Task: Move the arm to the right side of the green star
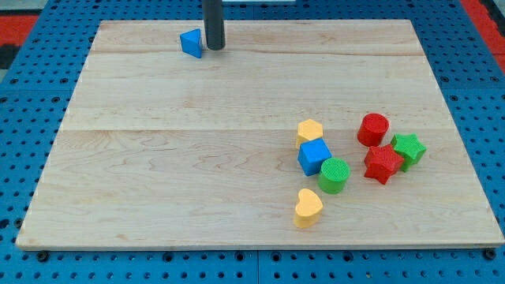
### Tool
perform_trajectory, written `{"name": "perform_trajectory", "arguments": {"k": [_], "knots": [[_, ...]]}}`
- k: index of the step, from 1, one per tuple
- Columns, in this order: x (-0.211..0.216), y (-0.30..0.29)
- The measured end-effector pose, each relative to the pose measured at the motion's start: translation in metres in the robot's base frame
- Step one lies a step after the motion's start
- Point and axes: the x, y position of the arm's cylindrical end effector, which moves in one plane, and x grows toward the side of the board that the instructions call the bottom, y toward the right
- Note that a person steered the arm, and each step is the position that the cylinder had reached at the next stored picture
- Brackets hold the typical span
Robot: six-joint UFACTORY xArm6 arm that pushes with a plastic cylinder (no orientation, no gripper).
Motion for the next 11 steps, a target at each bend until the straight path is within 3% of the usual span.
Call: {"name": "perform_trajectory", "arguments": {"k": [1,2,3,4,6,7,9,11], "knots": [[-0.005,-0.079],[-0.005,-0.047],[0.042,0.04],[0.034,0.141],[0.057,0.361],[0.122,0.41],[0.228,0.372],[0.267,0.23]]}}
